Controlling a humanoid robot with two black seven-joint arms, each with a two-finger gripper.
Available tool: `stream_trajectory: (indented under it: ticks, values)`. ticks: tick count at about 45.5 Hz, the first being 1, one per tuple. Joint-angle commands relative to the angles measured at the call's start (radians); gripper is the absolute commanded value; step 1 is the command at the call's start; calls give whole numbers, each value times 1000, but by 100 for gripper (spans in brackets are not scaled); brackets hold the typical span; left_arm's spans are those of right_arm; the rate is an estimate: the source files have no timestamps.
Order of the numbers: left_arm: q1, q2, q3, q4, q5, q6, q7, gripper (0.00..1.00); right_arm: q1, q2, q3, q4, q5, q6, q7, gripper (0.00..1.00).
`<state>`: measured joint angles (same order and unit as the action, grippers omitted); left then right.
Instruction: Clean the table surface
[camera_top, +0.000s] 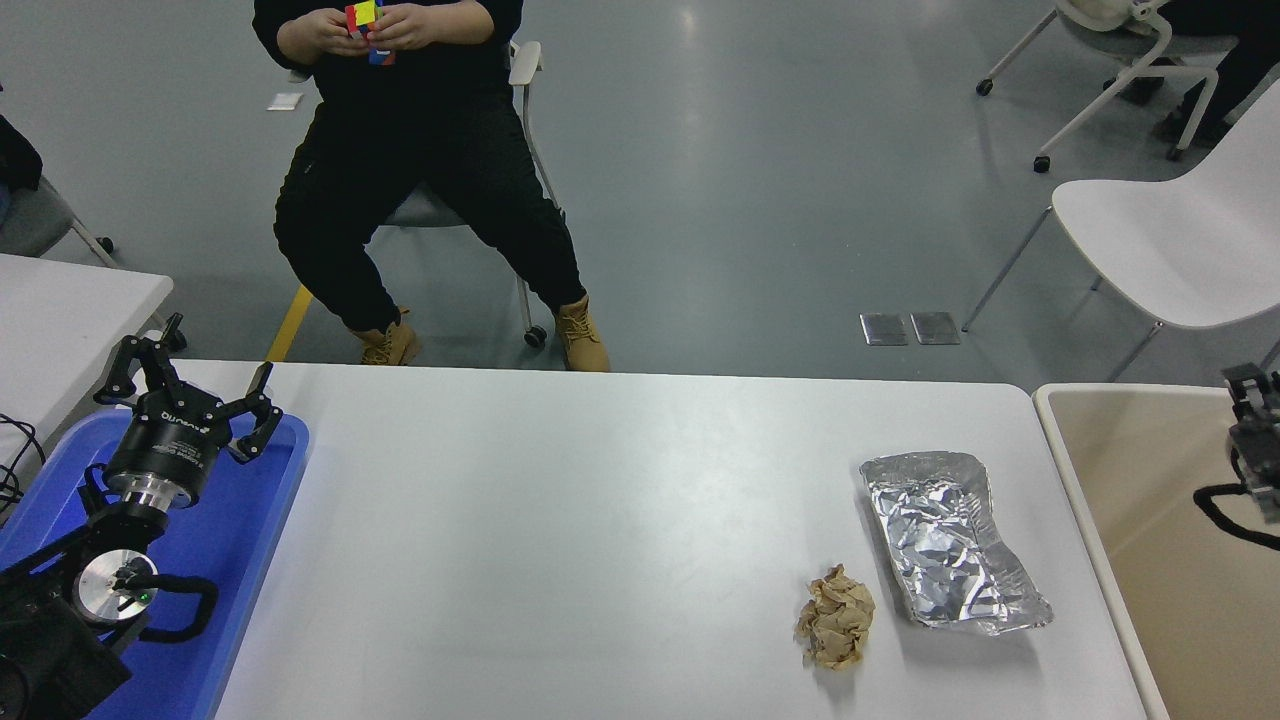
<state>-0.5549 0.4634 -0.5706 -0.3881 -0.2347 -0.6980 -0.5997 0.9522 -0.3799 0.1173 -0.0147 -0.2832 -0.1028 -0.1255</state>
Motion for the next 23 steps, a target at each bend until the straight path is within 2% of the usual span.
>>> stream_trajectory:
  ticks: [1, 10, 23]
  values:
    - [1, 0, 0, 0, 0, 0, 0, 100, 115, -60, 127, 88, 1, -2, 3, 99]
    - [1, 0, 0, 0, 0, 0, 0, 100, 191, -111, 225, 199, 1, -2, 6, 99]
    - [1, 0, 0, 0, 0, 0, 0, 100, 221, -126, 387, 337, 1, 3, 49, 99]
